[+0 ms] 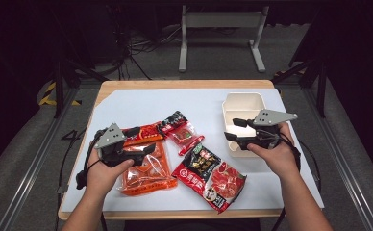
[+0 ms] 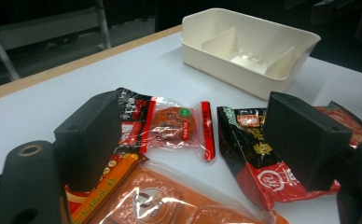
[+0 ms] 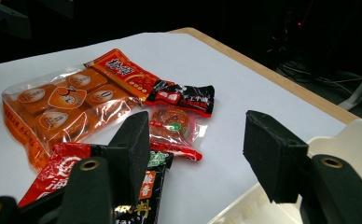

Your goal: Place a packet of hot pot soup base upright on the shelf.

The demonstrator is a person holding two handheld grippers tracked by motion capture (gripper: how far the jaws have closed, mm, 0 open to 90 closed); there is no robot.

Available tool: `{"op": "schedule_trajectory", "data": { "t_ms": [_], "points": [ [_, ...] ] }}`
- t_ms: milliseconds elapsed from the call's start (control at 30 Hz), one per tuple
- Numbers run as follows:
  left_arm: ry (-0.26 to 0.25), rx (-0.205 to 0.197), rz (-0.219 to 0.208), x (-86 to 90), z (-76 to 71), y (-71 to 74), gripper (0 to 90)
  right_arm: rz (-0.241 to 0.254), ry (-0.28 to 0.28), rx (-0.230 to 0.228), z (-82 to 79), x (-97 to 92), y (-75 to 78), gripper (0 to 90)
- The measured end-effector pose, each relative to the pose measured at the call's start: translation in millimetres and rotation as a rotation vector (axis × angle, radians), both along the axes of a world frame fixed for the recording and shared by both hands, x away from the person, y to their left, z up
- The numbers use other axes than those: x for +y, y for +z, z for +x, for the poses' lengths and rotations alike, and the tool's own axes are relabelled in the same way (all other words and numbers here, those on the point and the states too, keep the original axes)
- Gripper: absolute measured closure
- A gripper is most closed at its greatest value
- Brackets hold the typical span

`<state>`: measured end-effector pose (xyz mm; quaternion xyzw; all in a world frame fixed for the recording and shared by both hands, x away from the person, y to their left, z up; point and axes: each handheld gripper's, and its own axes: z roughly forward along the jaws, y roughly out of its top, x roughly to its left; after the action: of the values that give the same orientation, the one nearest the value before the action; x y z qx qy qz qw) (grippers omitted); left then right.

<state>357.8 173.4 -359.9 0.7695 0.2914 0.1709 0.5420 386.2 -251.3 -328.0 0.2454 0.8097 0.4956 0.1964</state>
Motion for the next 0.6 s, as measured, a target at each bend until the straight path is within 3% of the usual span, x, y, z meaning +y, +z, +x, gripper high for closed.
{"op": "schedule_trajectory", "data": {
  "t_ms": [300,467,600],
  "points": [
    [-0.033,0.001,0.020,-5.5,-7.8,3.6,20.6,0.008,0.022,0.017,-1.4,5.4,1.1,42.0],
    [-0.025,-0.001,0.012,-3.3,-10.3,6.0,20.7,-0.019,0.045,0.048,-1.5,19.4,2.9,43.6],
    [-0.013,-0.002,0.010,-0.9,-11.6,7.3,20.9,-0.048,0.057,0.100,2.9,35.6,4.7,45.5]
  ]
}}
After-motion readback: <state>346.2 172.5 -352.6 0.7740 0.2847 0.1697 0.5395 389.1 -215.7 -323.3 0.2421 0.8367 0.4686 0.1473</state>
